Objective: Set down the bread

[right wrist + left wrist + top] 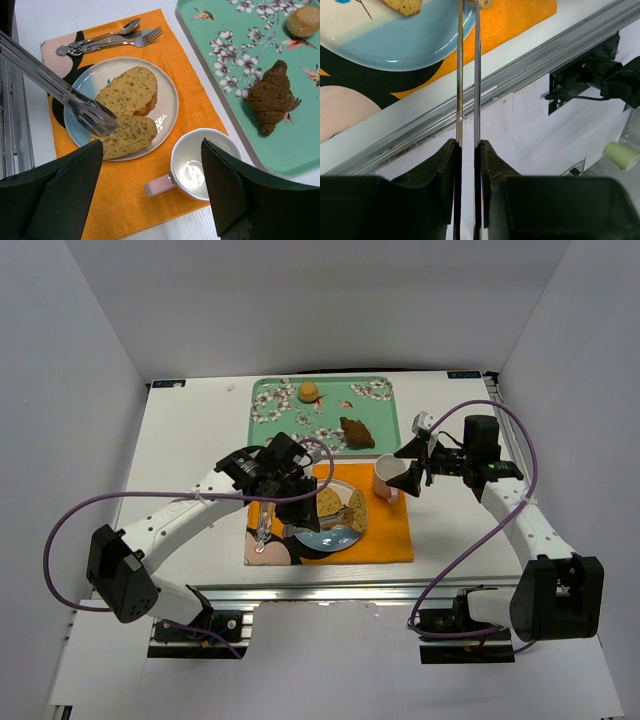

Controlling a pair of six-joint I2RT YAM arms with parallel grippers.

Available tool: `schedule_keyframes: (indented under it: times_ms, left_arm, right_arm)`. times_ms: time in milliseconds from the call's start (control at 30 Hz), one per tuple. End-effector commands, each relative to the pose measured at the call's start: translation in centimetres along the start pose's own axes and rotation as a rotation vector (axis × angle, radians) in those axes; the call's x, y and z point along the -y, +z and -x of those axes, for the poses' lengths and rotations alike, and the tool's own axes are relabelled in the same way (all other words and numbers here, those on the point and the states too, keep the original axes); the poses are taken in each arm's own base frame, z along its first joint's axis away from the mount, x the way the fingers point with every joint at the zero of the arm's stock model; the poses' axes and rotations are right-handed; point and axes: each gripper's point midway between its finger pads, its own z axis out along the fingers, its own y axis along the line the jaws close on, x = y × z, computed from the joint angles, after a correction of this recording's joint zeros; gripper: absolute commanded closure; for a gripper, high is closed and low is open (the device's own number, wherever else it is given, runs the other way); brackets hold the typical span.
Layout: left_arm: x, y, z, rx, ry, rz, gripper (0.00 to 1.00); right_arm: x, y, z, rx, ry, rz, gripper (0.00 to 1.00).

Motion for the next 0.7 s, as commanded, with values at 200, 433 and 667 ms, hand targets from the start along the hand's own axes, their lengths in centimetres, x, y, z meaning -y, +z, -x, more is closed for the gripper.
schedule_keyframes:
  times_ms: [200,433,667]
  left_arm:
    - [0.4,-0.6,0.7,-0.004,0.04,0.03,0.58]
    - [1.3,-1.8,1.7,0.041,0.033,0.021,0.56]
    - [1.8,-2.9,1.9,0.069,0.021,0.011,0.55]
  right_arm:
    - [0.6,-0.4,1.5,0.02,-0.054,-0.013,0.16]
    - [0.5,-0.4,1.3,0.021,-0.05,-0.008,0.17]
    - [0.3,-0.4,1.2,0.021,-0.046,-0.004,0.16]
